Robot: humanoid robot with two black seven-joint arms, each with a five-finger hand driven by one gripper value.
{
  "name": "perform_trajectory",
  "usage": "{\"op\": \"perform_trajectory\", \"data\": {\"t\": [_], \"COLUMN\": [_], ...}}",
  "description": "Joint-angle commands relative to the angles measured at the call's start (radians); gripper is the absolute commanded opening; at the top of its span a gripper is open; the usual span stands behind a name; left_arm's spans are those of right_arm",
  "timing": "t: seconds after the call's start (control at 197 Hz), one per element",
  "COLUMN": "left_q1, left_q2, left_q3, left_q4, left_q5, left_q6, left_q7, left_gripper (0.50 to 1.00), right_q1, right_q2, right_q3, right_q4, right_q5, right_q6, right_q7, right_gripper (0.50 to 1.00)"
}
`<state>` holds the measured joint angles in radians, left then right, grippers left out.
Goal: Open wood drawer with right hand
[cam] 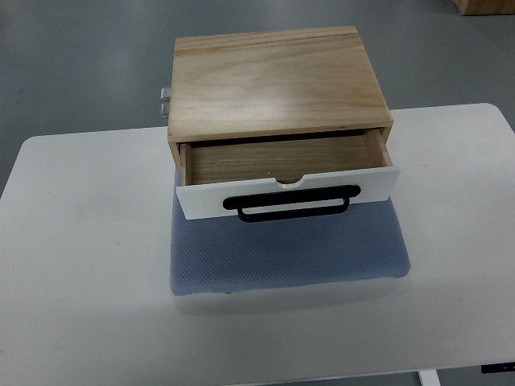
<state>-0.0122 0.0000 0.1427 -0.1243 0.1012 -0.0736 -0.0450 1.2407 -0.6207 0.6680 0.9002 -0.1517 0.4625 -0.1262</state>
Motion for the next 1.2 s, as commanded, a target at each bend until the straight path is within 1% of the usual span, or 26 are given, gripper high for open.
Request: {"op": "perform_trajectory", "data": {"t": [0.0,0.086,0.152,0.218,0.238,0.33,0.462,0.543,0.609,0.766,0.969,1.197], "left_q1": [0.0,0.0,0.0,0.0,0.0,0.0,0.0,0.0,0.0,0.0,0.0,0.0], "left_q2": [0.0,0.0,0.0,0.0,0.0,0.0,0.0,0.0,0.0,0.0,0.0,0.0], "left_q3": [0.0,0.0,0.0,0.0,0.0,0.0,0.0,0.0,0.0,0.0,0.0,0.0], "left_q4": [0.0,0.0,0.0,0.0,0.0,0.0,0.0,0.0,0.0,0.0,0.0,0.0], "left_q5": [0.0,0.0,0.0,0.0,0.0,0.0,0.0,0.0,0.0,0.0,0.0,0.0], "left_q6": [0.0,0.0,0.0,0.0,0.0,0.0,0.0,0.0,0.0,0.0,0.0,0.0], "left_q7": [0.001,-0.001,0.001,0.001,0.001,-0.001,0.001,0.001,0.001,0.001,-0.001,-0.001], "left_gripper": [1.0,1.0,1.0,1.0,1.0,1.0,1.0,1.0,1.0,1.0,1.0,1.0], "right_q1": [-0.04,-0.066,-0.081,-0.104,-0.106,-0.132,-0.17,-0.194,-0.21,-0.244,-0.285,-0.328], "right_q2": [0.053,0.088,0.105,0.13,0.131,0.154,0.193,0.211,0.226,0.257,0.291,0.337], "right_q3": [0.071,0.113,0.136,0.159,0.16,0.165,0.168,0.173,0.173,0.173,0.173,0.174], "right_q4": [-0.105,-0.196,-0.242,-0.294,-0.299,-0.337,-0.374,-0.386,-0.395,-0.414,-0.415,-0.414], "right_q5": [0.0,0.001,0.001,0.003,0.003,0.006,0.009,0.009,0.009,0.009,0.009,0.009], "right_q6": [-0.047,-0.084,-0.108,-0.156,-0.162,-0.205,-0.228,-0.24,-0.246,-0.274,-0.352,-0.357], "right_q7": [0.01,0.023,0.04,0.088,0.096,0.171,0.263,0.303,0.323,0.359,0.361,0.361], "right_gripper": [0.944,0.944,0.944,0.944,0.944,0.944,0.944,0.944,0.944,0.944,0.944,0.946]}}
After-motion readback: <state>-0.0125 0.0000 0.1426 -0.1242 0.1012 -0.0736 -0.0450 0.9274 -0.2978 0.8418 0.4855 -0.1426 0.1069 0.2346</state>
